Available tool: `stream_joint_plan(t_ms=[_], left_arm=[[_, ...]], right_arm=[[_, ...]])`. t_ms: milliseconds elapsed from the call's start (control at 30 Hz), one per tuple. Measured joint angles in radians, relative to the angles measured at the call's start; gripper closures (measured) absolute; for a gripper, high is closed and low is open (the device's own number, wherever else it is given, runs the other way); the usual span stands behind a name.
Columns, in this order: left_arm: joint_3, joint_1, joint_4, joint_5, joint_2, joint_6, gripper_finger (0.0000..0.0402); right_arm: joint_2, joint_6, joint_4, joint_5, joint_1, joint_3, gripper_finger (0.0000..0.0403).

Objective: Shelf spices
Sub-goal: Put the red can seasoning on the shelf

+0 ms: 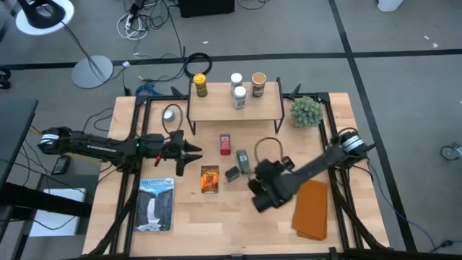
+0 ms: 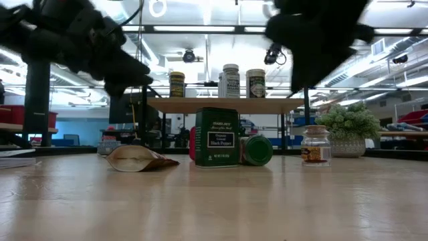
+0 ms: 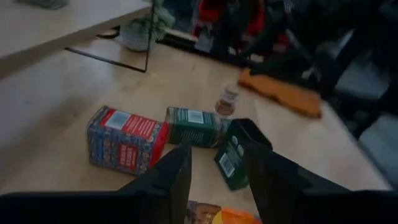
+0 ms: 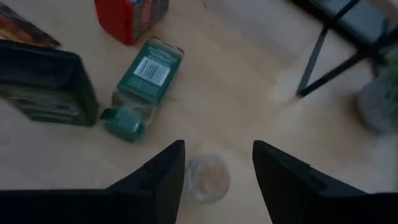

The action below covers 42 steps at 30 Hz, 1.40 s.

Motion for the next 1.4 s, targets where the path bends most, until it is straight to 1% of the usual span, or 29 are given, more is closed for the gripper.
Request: stream_joint_plan(t_ms=[67, 133, 200, 300, 367, 467, 567, 633, 700, 800, 867, 933, 1033, 1133, 1233, 1300, 1400], left_arm=[[0.069, -0.011, -0.085, -0.004, 0.034, 0.059, 0.0249], [0.148, -0.017, -0.171, -0.018, 0.084, 0.138, 0.0249], [0.232, -0.019, -0.298, -0.03, 0.135, 0.221, 0.0249], [0.365, -0.018, -0.432, -0.07, 0.22, 0.357, 0.0249], [0.451, -0.018, -0.504, -0.101, 0.278, 0.468, 0.0249], [0.563, -0.018, -0.571, -0.116, 0.361, 0.643, 0.0249], [0.668, -0.018, -0.634, -0.166, 0.436, 0.774, 0.0249], [0.734, -0.018, -0.694, -0.205, 0.483, 0.796, 0.0248], [0.793, -0.018, -0.75, -0.213, 0.525, 0.798, 0.0245], [0.856, -0.019, -0.785, -0.212, 0.575, 0.761, 0.0235], [0.874, -0.019, -0.782, -0.184, 0.6, 0.724, 0.0222], [0.882, -0.019, -0.781, -0.157, 0.62, 0.698, 0.0204], [0.883, -0.019, -0.764, -0.154, 0.644, 0.639, 0.0169], [0.883, -0.019, -0.741, -0.155, 0.666, 0.608, 0.0131], [0.883, -0.019, -0.701, -0.181, 0.681, 0.585, 0.0099], [0.883, -0.019, -0.7, -0.183, 0.682, 0.626, 0.0087], [0.883, -0.019, -0.706, -0.184, 0.681, 0.792, 0.0081]], right_arm=[[-0.049, 0.071, 0.066, 0.018, 0.042, -0.086, 0.0216], [-0.097, 0.11, 0.157, 0.032, 0.081, -0.171, 0.0216], [-0.147, 0.127, 0.253, 0.041, 0.112, -0.246, 0.0216], [-0.208, 0.13, 0.395, 0.062, 0.146, -0.342, 0.0216], [-0.235, 0.124, 0.471, 0.072, 0.163, -0.391, 0.0216], [-0.258, 0.116, 0.548, 0.08, 0.176, -0.438, 0.0216], [-0.258, 0.103, 0.579, 0.078, 0.18, -0.459, 0.0216], [-0.258, 0.101, 0.585, 0.067, 0.18, -0.462, 0.0216], [-0.257, 0.086, 0.584, 0.047, 0.18, -0.464, 0.0216], [-0.257, 0.057, 0.598, 0.042, 0.18, -0.464, 0.0216], [-0.257, 0.044, 0.604, 0.04, 0.18, -0.464, 0.0216], [-0.257, 0.038, 0.606, 0.04, 0.18, -0.464, 0.0216], [-0.257, 0.029, 0.61, 0.04, 0.18, -0.463, 0.0216], [-0.257, 0.029, 0.611, 0.039, 0.18, -0.463, 0.0216], [-0.257, 0.023, 0.611, 0.038, 0.18, -0.463, 0.0216], [-0.257, 0.022, 0.612, 0.038, 0.18, -0.463, 0.0216], [-0.257, 0.019, 0.612, 0.038, 0.18, -0.463, 0.0216]])
